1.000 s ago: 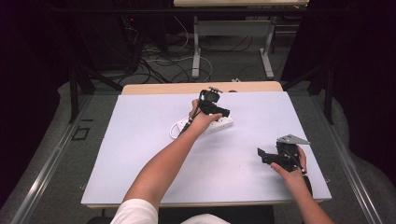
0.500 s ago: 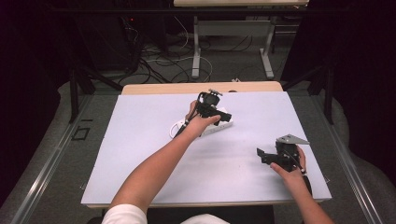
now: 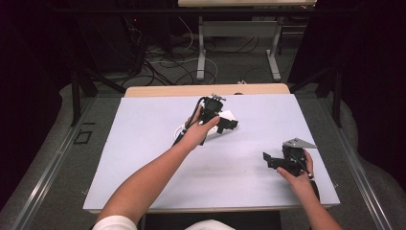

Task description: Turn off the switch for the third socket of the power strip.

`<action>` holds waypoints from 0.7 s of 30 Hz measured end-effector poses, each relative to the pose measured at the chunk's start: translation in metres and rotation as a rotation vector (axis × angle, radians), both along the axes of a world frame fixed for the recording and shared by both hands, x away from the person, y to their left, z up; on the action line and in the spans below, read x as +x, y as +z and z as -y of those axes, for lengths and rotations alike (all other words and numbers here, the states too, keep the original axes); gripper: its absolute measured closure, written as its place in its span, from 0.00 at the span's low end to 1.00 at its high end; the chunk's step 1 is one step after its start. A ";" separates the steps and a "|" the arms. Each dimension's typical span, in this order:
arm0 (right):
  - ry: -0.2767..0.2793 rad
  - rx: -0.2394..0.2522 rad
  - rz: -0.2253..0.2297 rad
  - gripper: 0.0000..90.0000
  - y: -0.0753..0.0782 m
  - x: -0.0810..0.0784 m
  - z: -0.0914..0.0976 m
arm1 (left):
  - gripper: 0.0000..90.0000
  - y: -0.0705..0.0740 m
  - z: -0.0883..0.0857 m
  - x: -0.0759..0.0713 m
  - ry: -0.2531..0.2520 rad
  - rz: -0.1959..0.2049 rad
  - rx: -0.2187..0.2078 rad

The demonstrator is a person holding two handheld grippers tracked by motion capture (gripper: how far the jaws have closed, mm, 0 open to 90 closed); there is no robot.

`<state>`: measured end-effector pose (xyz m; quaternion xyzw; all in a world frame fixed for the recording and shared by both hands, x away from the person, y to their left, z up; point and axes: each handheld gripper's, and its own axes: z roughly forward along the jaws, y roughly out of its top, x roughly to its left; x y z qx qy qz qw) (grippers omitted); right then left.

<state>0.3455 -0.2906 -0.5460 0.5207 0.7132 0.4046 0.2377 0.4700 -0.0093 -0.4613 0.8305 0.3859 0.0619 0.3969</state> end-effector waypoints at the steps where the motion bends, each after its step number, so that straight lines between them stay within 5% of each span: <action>1: 0.000 -0.008 0.002 0.14 0.000 0.000 0.000 | 0.01 0.000 -0.002 -0.002 -0.002 0.002 -0.002; 21: 0.010 -0.003 0.008 0.14 0.002 -0.001 -0.001 | 0.01 0.002 -0.044 -0.037 0.027 0.027 -0.063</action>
